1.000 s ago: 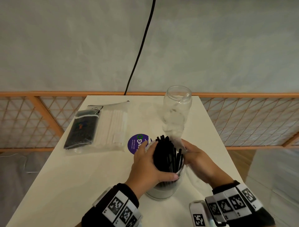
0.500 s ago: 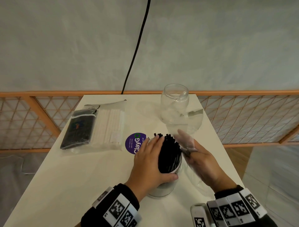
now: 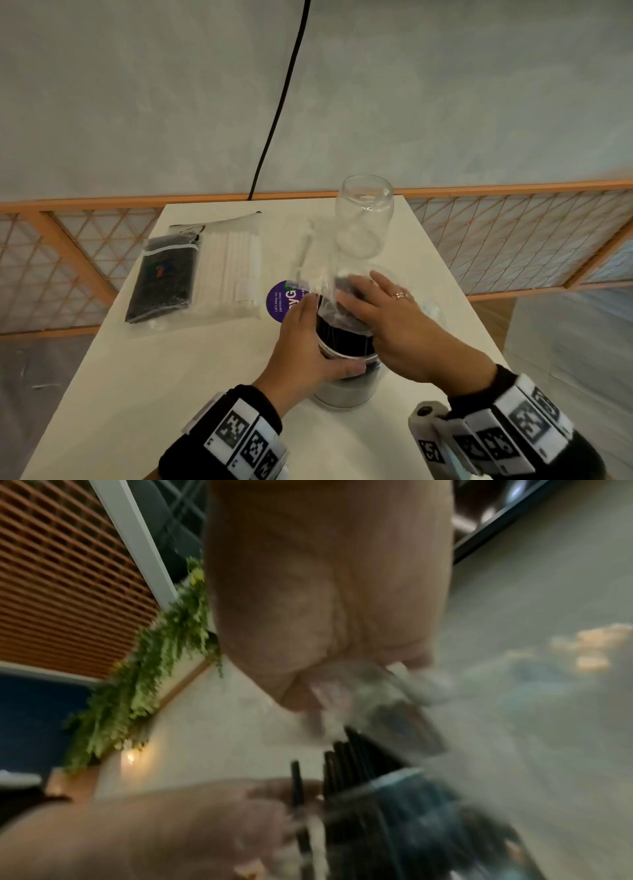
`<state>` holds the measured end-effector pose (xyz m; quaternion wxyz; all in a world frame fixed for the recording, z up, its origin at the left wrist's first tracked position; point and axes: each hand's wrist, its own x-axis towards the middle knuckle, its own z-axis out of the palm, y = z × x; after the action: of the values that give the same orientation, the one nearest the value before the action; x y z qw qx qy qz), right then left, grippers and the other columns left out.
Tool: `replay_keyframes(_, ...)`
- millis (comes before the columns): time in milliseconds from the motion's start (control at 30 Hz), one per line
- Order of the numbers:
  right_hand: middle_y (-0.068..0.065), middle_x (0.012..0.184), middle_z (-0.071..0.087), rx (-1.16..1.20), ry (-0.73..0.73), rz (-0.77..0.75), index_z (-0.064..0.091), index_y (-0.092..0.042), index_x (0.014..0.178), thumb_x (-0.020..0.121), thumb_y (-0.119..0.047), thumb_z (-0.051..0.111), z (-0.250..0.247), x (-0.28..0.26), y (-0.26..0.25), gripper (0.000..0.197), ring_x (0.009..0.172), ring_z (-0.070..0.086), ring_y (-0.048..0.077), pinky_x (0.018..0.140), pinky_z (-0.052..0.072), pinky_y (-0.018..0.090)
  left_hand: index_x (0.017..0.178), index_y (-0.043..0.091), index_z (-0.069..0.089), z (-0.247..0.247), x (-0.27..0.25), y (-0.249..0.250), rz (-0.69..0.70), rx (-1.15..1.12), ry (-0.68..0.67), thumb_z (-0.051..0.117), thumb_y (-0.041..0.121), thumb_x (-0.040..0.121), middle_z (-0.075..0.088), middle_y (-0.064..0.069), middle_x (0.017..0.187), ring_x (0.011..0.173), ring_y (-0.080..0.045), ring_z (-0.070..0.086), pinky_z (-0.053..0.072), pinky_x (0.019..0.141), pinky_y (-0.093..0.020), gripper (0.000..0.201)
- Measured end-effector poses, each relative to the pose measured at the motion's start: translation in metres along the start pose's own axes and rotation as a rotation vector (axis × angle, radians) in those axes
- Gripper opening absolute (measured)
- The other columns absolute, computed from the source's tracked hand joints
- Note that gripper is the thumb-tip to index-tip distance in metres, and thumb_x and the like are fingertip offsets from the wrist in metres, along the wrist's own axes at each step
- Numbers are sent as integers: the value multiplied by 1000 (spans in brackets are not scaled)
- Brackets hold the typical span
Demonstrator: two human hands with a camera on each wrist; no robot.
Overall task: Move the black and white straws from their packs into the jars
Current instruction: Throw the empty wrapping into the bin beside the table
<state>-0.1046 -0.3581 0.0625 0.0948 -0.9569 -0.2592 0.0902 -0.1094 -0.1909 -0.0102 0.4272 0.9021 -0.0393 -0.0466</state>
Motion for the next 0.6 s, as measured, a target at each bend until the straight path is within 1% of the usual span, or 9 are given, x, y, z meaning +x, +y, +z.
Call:
replay_keyframes(67, -4, 158, -3, -12, -123, 64, 9, -34, 147, 72, -24, 21, 7, 3, 1, 77, 145, -8, 23, 118, 6, 42, 122, 35, 41, -9, -4, -1, 13, -10, -10, 82, 58, 46, 46, 15, 124, 122, -8, 40, 38, 101, -26, 89)
replay_keyframes(100, -2, 158, 0, 17, -93, 65, 11, -33, 147, 69, -24, 20, 9, 3, 1, 79, 145, -5, 22, 118, 7, 43, 125, 35, 37, -15, -7, 0, 14, -18, -26, 83, 51, 51, 41, 17, 126, 123, -5, 36, 33, 101, -21, 89)
replay_keyframes(133, 0, 158, 6, 52, -30, 54, 14, -32, 147, 67, -24, 17, 9, 4, 1, 80, 145, -1, 22, 117, 9, 43, 137, 29, 30, -19, -9, -1, 6, -24, -37, 83, 47, 55, 35, 16, 133, 128, -5, 29, 26, 104, -19, 100)
replay_keyframes(200, 1, 156, 12, 132, 116, 76, 19, -31, 146, 68, -20, 18, 4, 3, -4, 79, 145, 4, 23, 117, 10, 43, 148, 21, 12, -25, -12, -6, -13, -21, -62, 81, 47, 60, 18, 6, 153, 140, -10, 15, 16, 111, -22, 115)
replay_keyframes(300, -5, 157, 2, 172, 258, 200, 14, -35, 146, 81, -10, 33, -5, 3, -18, 71, 145, -4, 21, 118, 6, 40, 149, 21, 5, -32, -19, -10, -1, -9, -105, 79, 47, 64, 9, 5, 157, 143, -11, 8, 13, 113, -25, 115)
replay_keyframes(367, -6, 157, -4, 130, 225, 239, 10, -37, 146, 83, -1, 38, -5, 7, -29, 77, 144, -8, 22, 116, 5, 40, 149, 21, 5, -35, -22, -10, 22, 3, -112, 77, 46, 67, 9, 5, 157, 143, -11, 9, 13, 113, -25, 112)
replay_keyframes(467, -5, 157, -2, 29, 6, 264, 13, -38, 146, 85, -5, 38, 6, 16, -34, 73, 144, -6, 23, 114, 10, 47, 149, 21, 7, -38, -24, -13, 52, -5, -110, 76, 41, 71, 11, 6, 156, 142, -9, 10, 12, 109, -19, 106)
replay_keyframes(533, -1, 156, 12, 65, 68, 229, 28, -34, 143, 86, -9, 32, 11, 13, -29, 63, 143, 5, 23, 113, 12, 35, 148, 22, 10, -37, -27, -14, 74, -12, -85, 75, 38, 73, 15, 7, 154, 141, -9, 13, 14, 108, -19, 101)
replay_keyframes(600, 4, 151, 28, 215, 289, 216, 42, -29, 137, 87, -4, 31, 8, 4, -21, 57, 140, 20, 23, 109, 13, 23, 146, 25, 18, -37, -29, -12, 135, -37, -13, 74, 35, 74, 25, 9, 149, 136, -6, 23, 20, 106, -18, 92)
